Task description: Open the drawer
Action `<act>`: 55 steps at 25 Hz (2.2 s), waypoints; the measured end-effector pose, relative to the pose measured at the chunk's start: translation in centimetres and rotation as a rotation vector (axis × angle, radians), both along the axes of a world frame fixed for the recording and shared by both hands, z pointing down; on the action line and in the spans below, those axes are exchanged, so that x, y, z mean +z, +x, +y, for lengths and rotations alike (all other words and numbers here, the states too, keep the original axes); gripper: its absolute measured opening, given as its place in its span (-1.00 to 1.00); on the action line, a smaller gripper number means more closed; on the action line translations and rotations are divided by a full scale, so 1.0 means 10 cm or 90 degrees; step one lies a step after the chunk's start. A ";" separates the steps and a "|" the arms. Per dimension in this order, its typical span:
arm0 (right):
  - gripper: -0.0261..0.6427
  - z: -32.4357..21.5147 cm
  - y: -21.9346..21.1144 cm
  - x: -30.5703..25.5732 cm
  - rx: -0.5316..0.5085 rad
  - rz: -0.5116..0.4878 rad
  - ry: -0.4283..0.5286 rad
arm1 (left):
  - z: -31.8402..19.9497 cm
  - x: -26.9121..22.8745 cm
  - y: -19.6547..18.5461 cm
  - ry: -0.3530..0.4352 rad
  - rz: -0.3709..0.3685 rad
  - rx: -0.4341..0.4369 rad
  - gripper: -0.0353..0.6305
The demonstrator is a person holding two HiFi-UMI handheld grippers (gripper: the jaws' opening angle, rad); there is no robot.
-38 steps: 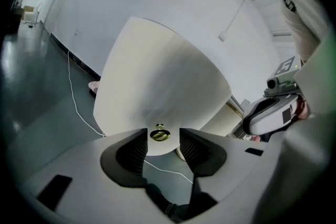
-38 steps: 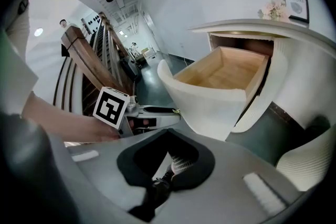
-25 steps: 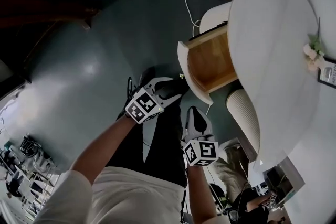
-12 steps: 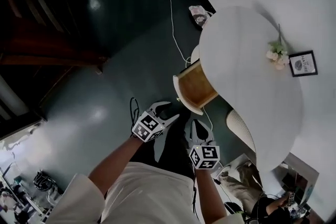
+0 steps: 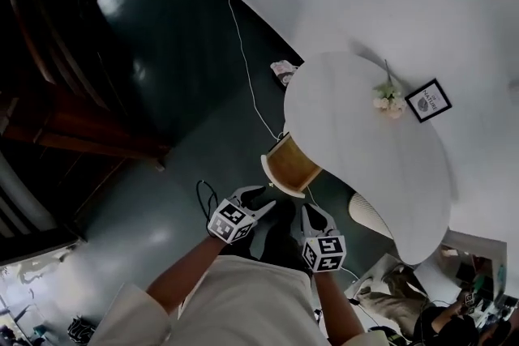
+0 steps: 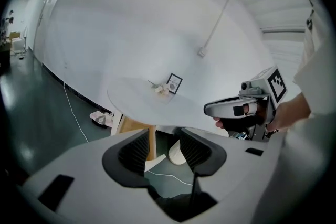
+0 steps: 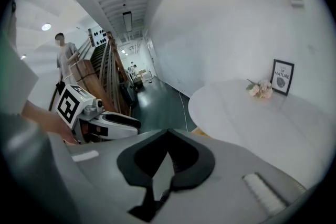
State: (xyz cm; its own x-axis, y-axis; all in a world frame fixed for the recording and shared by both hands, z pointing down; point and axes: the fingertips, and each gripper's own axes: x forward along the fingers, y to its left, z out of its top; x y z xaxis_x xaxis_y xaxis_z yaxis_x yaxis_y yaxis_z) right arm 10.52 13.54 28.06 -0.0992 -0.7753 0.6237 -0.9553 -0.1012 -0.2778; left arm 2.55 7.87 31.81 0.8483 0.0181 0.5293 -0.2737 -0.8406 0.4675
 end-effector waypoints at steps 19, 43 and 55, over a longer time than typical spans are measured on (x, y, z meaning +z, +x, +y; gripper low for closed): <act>-0.89 0.47 0.19 -1.38 0.133 0.065 0.118 | -0.01 -1.34 -0.19 0.095 0.060 0.060 -0.66; -0.89 0.81 0.66 -2.08 0.035 0.121 0.203 | 0.34 -2.22 0.15 0.150 0.139 -0.011 -0.88; -0.89 0.74 0.82 -2.18 0.007 0.119 0.235 | 0.29 -2.29 0.27 0.167 0.131 -0.025 -0.88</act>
State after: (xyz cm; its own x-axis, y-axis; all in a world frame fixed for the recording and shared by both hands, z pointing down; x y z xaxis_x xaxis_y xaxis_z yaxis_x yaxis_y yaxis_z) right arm 18.75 20.93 6.21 -0.0013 -0.9507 0.3100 -0.9922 -0.0374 -0.1190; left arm 5.28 10.79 8.88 0.9353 -0.1304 0.3289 -0.2301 -0.9303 0.2855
